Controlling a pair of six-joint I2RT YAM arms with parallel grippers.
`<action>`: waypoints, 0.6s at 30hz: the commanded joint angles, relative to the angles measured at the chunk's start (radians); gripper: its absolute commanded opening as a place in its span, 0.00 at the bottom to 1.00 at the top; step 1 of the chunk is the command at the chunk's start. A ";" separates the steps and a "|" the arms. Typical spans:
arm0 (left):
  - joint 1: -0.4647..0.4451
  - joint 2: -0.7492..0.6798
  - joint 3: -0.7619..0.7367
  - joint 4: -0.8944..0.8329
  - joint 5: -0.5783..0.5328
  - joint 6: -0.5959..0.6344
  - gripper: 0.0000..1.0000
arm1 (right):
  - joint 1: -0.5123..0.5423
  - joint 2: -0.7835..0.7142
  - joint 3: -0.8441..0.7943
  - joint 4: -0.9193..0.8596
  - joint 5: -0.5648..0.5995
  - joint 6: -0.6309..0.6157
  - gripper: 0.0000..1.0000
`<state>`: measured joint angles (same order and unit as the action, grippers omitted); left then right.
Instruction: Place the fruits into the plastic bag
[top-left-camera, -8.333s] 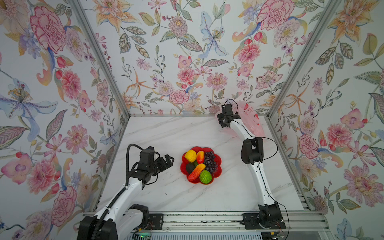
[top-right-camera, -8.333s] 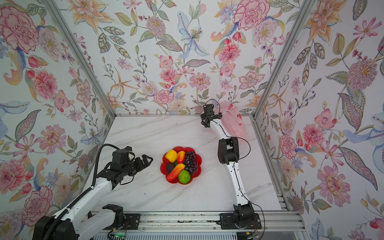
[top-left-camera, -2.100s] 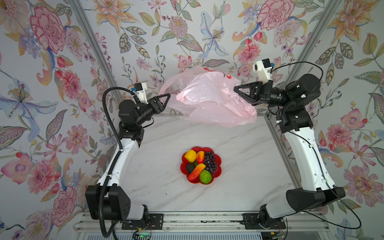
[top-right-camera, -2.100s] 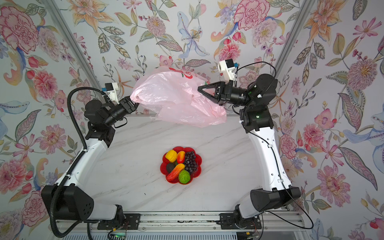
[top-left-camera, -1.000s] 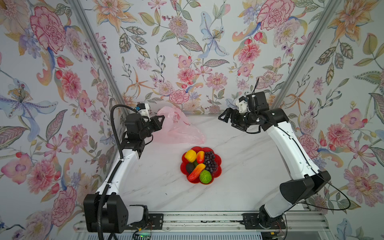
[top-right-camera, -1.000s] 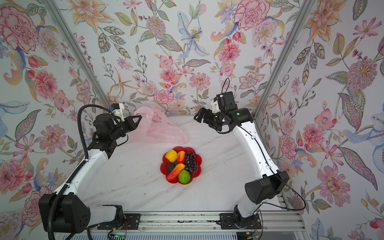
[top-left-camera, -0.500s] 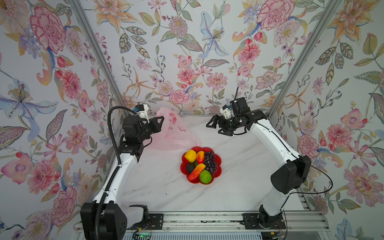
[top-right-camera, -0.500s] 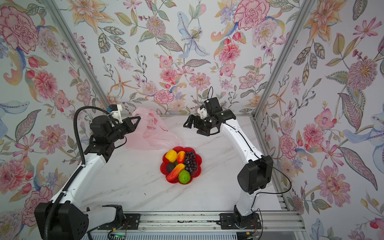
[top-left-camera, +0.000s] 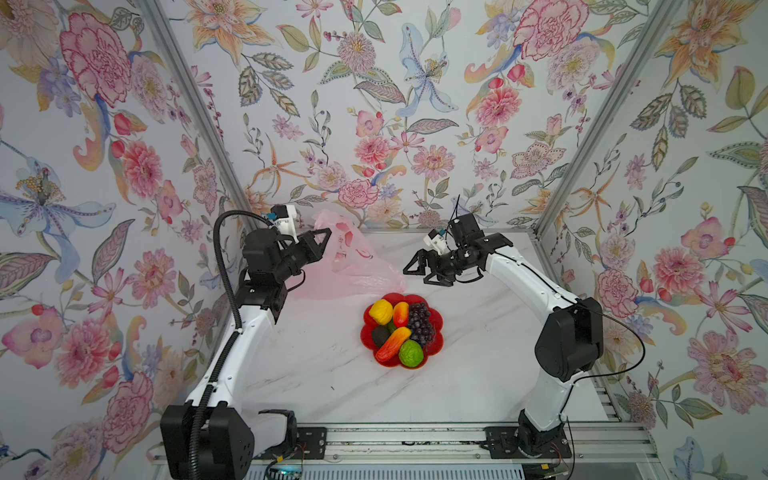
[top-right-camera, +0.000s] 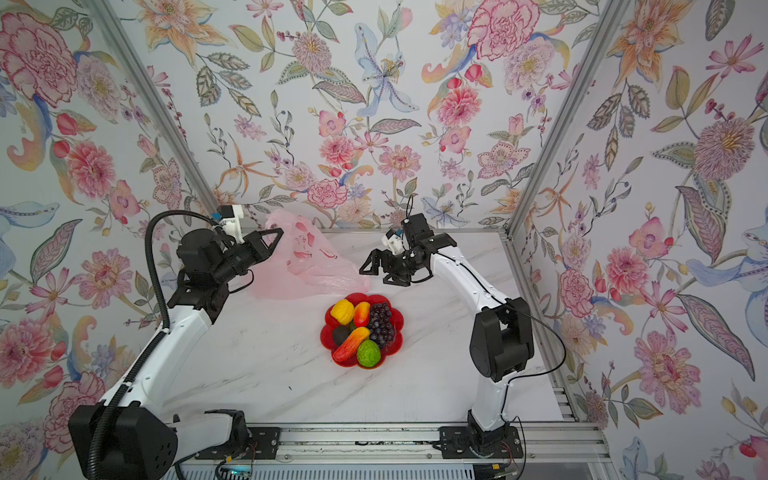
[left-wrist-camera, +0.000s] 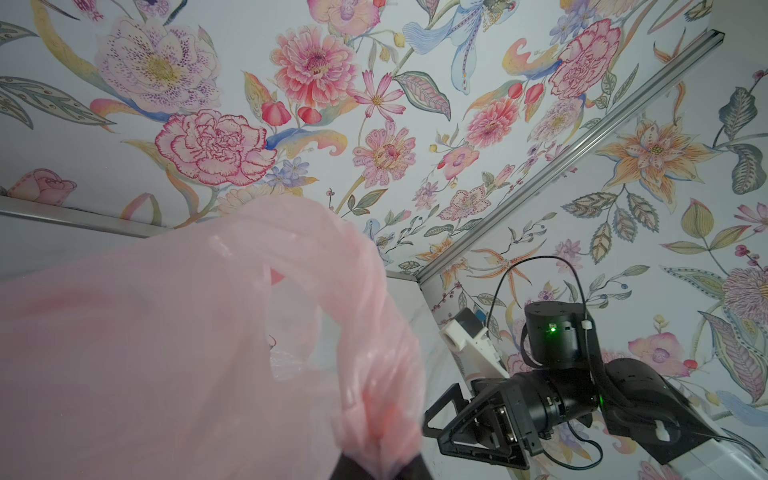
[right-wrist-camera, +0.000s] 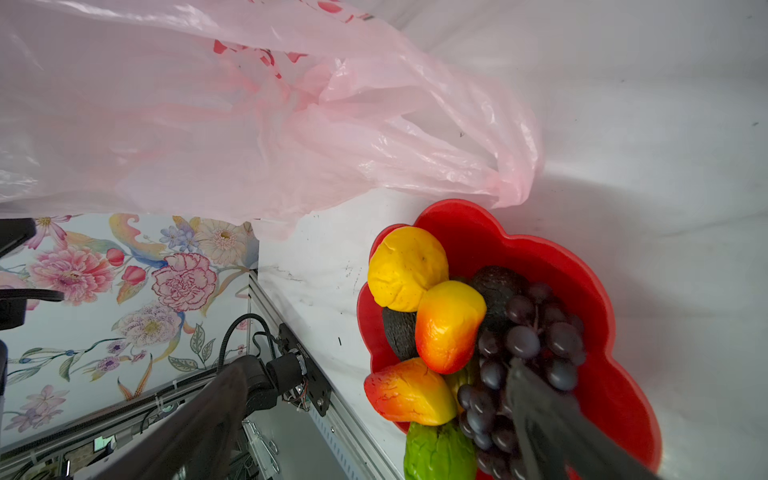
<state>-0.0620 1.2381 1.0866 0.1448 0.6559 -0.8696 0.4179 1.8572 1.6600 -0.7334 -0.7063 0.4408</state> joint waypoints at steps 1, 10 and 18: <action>-0.004 0.011 0.043 0.060 0.043 -0.041 0.00 | -0.008 0.021 -0.014 0.046 -0.043 -0.025 0.99; -0.004 0.012 0.046 0.125 0.088 -0.093 0.00 | -0.046 0.069 -0.019 0.070 -0.062 -0.024 0.99; 0.000 0.001 0.043 0.126 0.105 -0.101 0.00 | -0.085 0.105 -0.011 0.108 -0.063 0.028 0.99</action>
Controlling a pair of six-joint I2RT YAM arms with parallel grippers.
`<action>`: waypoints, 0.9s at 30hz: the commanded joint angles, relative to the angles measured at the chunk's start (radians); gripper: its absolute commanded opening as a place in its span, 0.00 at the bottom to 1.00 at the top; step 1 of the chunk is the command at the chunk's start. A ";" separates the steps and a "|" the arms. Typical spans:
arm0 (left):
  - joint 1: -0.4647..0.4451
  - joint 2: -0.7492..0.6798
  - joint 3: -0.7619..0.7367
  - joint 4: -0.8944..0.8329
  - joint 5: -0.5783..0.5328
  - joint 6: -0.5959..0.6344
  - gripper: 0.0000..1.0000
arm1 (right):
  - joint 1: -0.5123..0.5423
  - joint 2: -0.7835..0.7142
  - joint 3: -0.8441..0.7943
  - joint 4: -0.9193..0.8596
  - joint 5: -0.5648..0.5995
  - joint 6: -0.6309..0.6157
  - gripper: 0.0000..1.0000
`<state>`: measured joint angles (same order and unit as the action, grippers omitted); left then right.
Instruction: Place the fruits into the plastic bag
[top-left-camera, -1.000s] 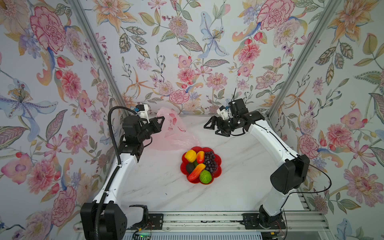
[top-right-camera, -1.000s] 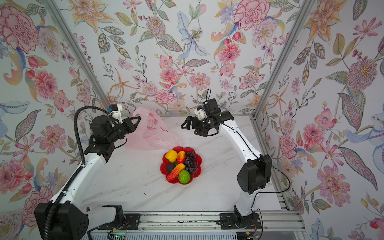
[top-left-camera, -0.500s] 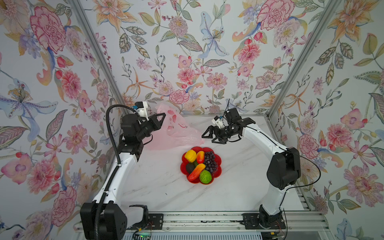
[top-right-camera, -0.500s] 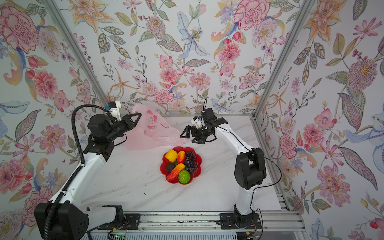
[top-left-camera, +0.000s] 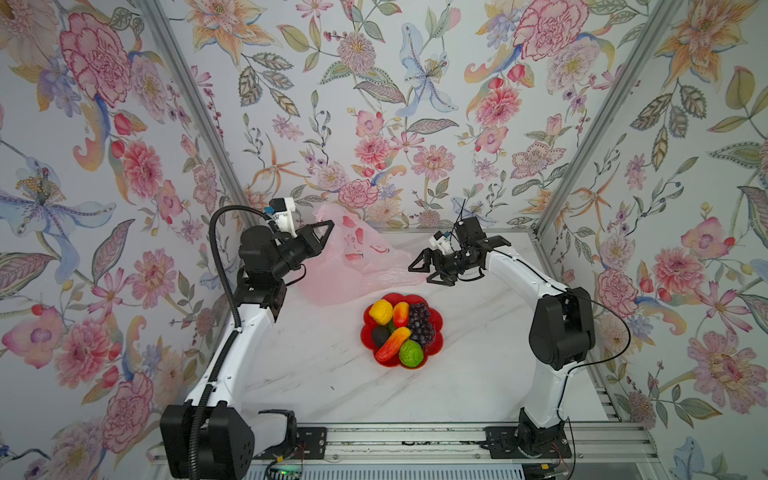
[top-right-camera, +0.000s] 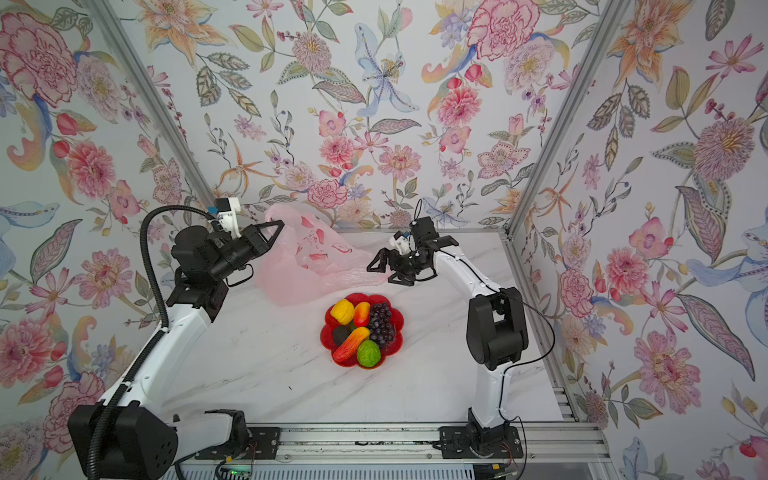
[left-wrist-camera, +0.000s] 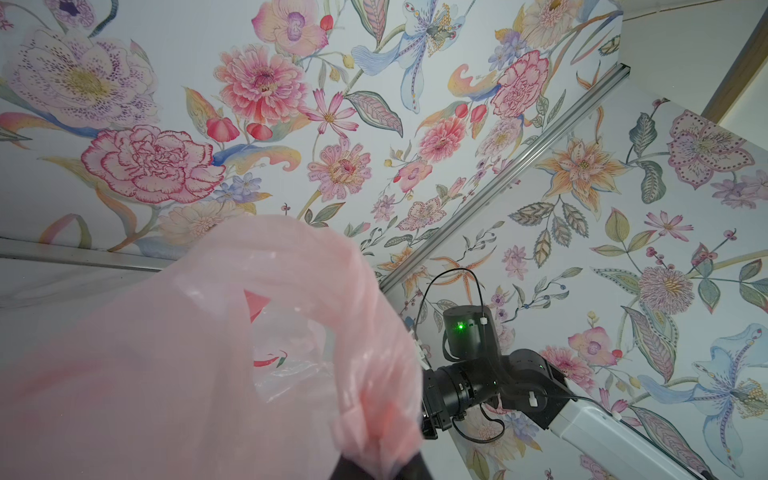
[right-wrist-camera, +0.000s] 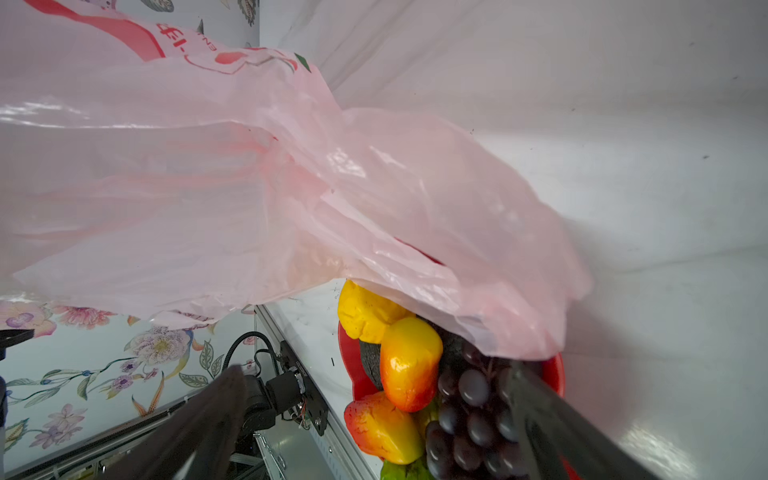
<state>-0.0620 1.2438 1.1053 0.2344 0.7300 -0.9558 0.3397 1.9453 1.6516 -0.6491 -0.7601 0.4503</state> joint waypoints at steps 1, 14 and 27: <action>0.000 -0.006 0.024 0.036 0.031 -0.014 0.00 | -0.010 0.018 -0.005 0.022 0.006 0.023 0.99; 0.009 -0.020 0.008 0.055 0.041 -0.037 0.00 | 0.012 0.062 0.053 -0.009 0.036 0.026 0.99; 0.017 -0.026 0.004 0.019 0.036 0.003 0.00 | 0.031 0.051 0.073 0.006 0.043 0.047 0.73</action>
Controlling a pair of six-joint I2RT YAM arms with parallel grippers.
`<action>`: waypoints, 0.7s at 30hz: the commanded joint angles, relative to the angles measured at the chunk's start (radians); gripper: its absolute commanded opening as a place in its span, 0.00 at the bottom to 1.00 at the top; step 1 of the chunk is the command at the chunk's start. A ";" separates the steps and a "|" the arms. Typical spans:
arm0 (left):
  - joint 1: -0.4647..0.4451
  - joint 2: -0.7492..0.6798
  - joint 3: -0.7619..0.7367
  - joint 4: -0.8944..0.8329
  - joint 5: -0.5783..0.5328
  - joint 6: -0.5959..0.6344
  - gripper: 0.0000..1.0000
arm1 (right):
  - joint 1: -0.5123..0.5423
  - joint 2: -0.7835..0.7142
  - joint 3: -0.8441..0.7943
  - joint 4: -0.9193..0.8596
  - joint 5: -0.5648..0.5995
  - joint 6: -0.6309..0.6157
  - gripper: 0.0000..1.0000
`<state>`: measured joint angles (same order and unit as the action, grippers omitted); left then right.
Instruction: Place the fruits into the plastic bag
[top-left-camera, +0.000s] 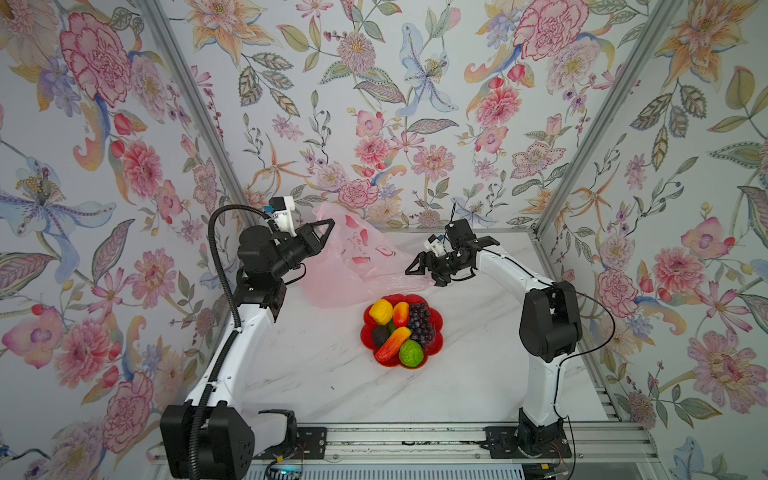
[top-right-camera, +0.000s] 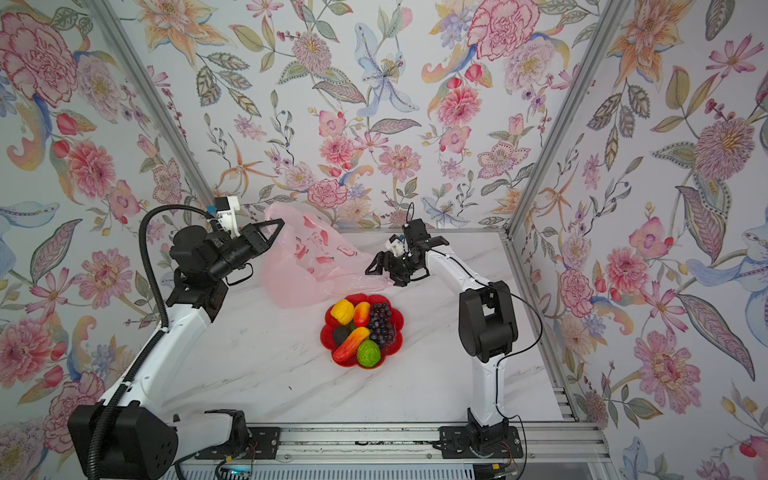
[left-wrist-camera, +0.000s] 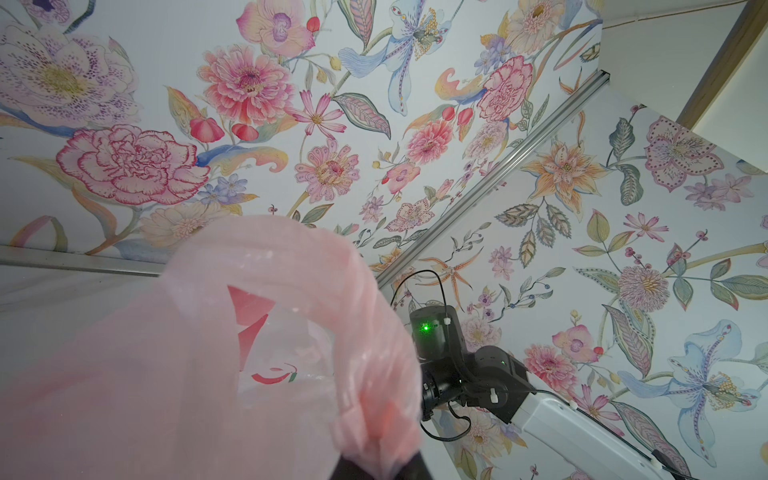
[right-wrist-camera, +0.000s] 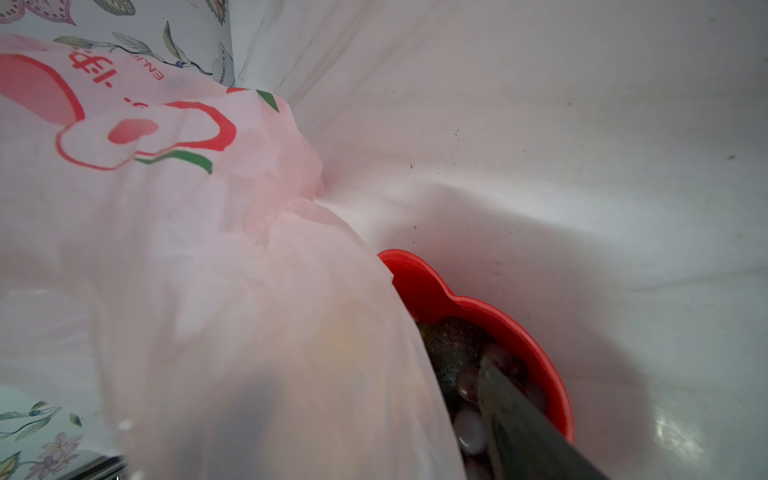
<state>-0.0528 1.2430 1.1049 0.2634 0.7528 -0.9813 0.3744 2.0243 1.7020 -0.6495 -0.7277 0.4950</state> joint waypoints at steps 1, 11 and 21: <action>0.008 -0.026 0.004 -0.016 0.012 0.036 0.00 | -0.006 -0.038 0.019 0.008 0.022 0.005 0.71; 0.008 -0.039 0.015 -0.122 -0.024 0.121 0.00 | -0.036 -0.110 -0.012 0.047 0.055 0.053 0.34; -0.028 0.005 0.169 -0.603 -0.336 0.387 0.00 | -0.010 -0.173 0.087 -0.112 0.289 0.041 0.00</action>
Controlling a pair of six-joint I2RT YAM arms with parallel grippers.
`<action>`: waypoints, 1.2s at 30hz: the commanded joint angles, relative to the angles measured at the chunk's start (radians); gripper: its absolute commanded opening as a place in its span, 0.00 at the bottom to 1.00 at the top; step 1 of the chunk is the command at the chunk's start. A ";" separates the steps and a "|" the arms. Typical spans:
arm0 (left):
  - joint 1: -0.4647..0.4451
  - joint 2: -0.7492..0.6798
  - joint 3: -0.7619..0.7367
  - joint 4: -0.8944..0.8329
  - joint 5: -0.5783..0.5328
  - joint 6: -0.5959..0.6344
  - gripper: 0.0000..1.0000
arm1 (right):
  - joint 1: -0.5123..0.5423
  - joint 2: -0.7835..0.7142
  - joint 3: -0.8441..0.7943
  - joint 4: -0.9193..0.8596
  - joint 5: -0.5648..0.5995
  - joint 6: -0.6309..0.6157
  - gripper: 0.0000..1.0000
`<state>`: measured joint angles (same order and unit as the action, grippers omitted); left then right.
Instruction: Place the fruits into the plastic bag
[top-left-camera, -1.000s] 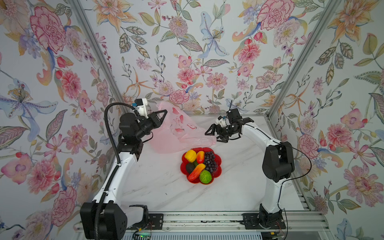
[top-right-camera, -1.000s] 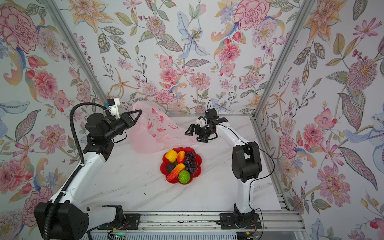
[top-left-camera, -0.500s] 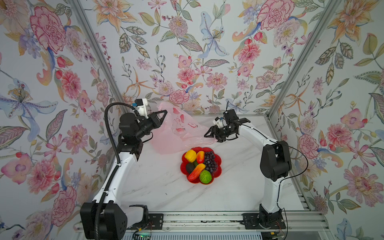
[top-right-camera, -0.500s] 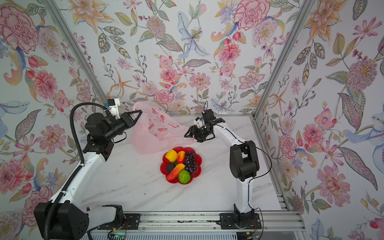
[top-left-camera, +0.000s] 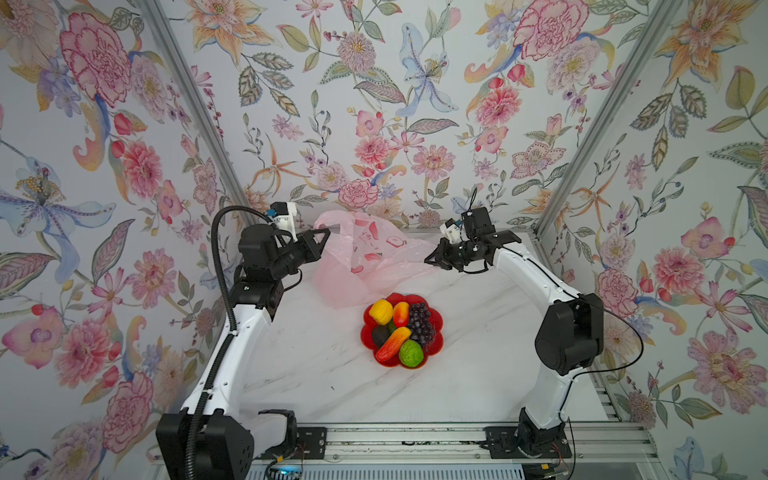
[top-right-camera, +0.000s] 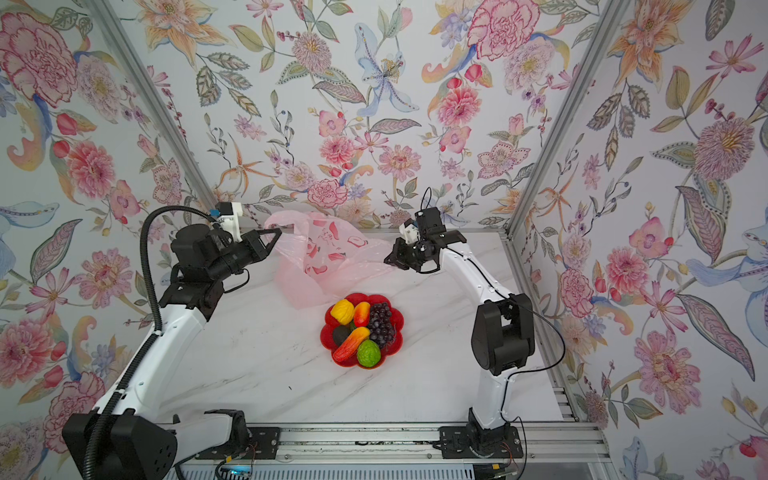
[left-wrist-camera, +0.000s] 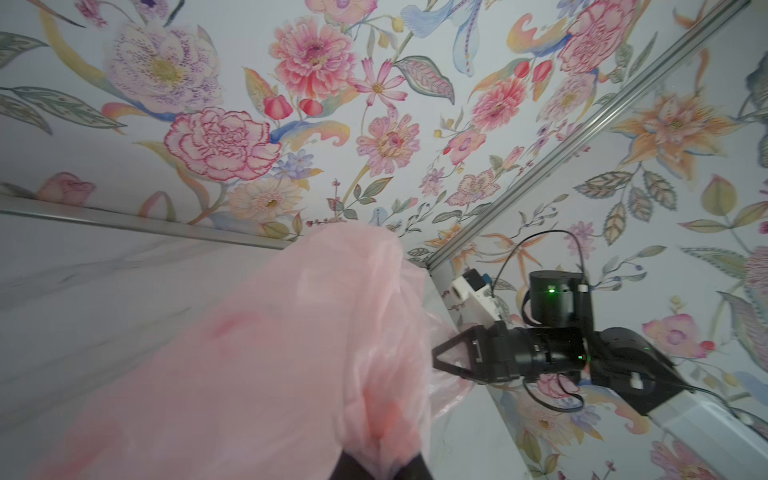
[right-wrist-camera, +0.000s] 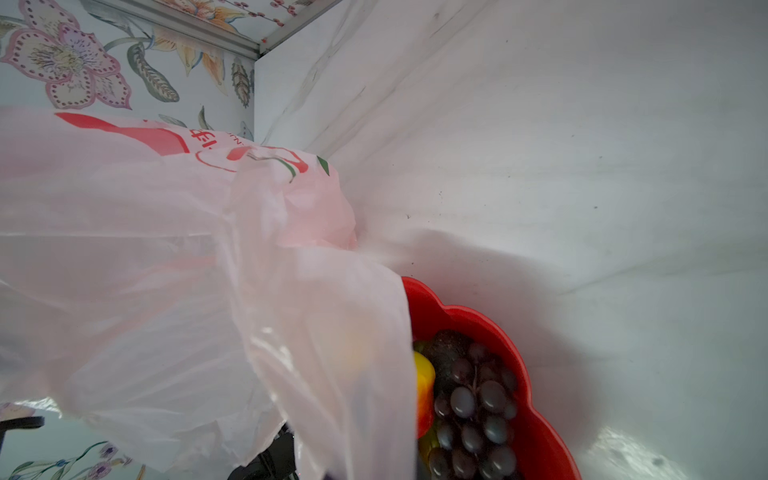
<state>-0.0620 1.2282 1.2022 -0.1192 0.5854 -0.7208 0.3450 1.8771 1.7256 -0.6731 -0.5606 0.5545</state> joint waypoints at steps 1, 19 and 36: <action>-0.029 0.050 0.101 -0.286 -0.229 0.141 0.00 | 0.025 -0.011 0.099 -0.114 0.153 -0.021 0.00; -0.296 0.132 0.633 0.086 -0.521 0.309 0.00 | 0.423 -0.297 0.339 0.630 0.868 -0.707 0.00; -0.199 0.116 0.037 -0.282 -0.564 0.220 0.00 | 0.178 -0.117 0.107 0.005 0.513 -0.130 0.00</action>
<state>-0.2718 1.4425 1.1076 -0.4206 0.0025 -0.4831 0.5385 1.8774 1.6592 -0.6971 -0.0097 0.3908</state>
